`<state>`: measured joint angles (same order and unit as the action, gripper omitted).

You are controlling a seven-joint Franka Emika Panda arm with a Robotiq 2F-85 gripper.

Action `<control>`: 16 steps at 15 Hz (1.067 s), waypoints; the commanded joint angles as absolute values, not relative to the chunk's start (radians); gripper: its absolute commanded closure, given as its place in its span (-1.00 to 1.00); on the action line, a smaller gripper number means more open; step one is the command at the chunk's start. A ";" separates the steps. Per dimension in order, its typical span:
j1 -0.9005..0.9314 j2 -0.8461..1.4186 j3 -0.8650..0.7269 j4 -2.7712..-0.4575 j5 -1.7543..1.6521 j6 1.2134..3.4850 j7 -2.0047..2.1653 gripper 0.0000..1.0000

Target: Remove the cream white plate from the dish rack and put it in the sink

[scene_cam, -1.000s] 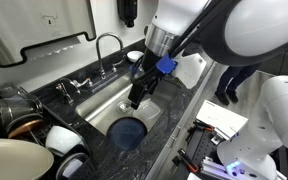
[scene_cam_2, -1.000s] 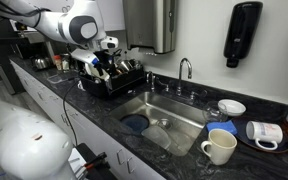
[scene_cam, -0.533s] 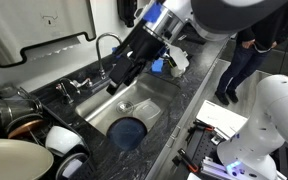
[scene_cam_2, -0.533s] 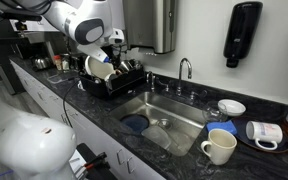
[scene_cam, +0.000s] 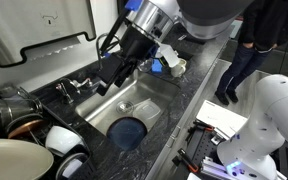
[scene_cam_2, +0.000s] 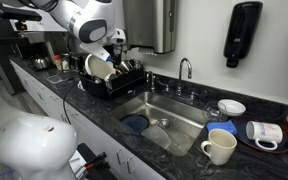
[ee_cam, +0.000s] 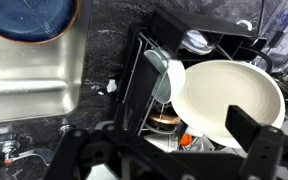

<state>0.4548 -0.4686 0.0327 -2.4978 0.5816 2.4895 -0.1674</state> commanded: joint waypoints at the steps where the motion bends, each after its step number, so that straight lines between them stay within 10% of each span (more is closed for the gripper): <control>1: 0.455 -0.386 0.059 -2.416 0.652 2.532 -0.188 -1.00; 16: 0.391 -0.239 0.165 -2.215 1.071 2.530 -0.354 -1.00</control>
